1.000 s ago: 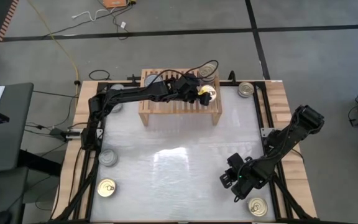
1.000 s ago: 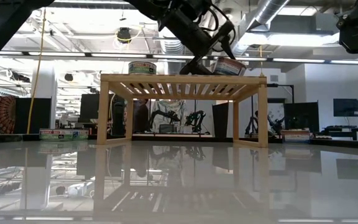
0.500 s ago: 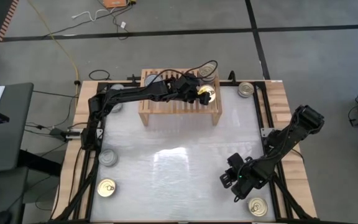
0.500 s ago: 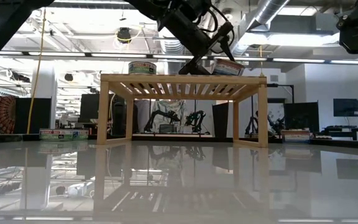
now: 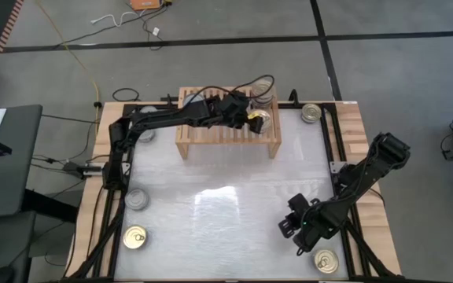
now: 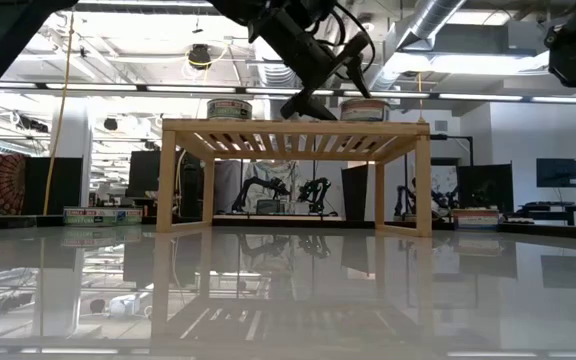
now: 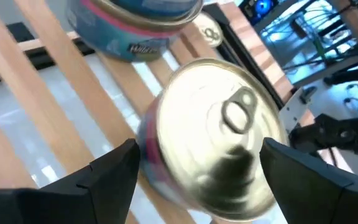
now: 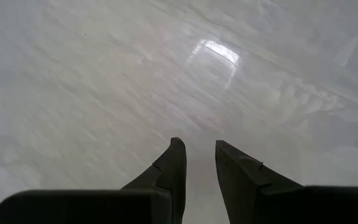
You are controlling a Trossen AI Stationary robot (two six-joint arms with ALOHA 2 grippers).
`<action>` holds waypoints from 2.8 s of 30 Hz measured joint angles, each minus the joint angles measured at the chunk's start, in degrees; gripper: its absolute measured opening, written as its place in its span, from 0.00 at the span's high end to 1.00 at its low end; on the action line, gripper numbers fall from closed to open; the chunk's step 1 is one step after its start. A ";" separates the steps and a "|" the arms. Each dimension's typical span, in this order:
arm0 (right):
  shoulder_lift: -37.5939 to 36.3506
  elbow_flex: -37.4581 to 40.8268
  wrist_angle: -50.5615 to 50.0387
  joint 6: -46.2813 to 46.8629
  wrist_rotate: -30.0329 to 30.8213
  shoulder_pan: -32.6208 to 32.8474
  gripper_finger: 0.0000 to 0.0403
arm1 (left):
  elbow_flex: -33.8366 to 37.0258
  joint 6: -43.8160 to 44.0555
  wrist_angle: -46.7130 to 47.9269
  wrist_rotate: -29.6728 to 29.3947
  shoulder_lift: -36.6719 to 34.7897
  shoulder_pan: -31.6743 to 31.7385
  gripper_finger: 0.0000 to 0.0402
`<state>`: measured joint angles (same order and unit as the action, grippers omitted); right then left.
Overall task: Stack canned seafood by type on shelf
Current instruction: Put the blue-pink tuna can on the shelf, then put the green tuna can on the shelf
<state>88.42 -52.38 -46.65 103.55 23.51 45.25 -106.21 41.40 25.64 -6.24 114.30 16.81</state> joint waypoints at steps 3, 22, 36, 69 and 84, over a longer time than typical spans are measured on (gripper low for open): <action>-0.02 0.00 -0.03 0.00 -0.02 -0.02 0.72 | 0.00 0.25 0.50 -2.36 0.00 -0.51 0.21; -0.02 0.00 -0.04 -0.01 0.02 0.00 0.72 | 0.00 3.83 -2.90 -4.22 -0.96 -0.73 0.21; -0.04 0.00 -0.30 -0.02 0.42 0.74 0.72 | 0.00 9.65 -4.61 -2.82 -0.94 -0.13 0.21; -0.04 0.00 1.92 -0.02 1.97 4.26 0.72 | 0.02 -1.91 12.88 -16.75 -14.70 -19.24 0.21; -0.09 -5.91 -1.14 -14.16 0.08 4.67 0.73 | 19.88 19.52 4.83 -34.53 -14.95 -45.31 0.21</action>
<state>88.33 -58.29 -47.79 89.39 23.58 49.92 -86.33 60.92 30.48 -40.77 99.35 -28.50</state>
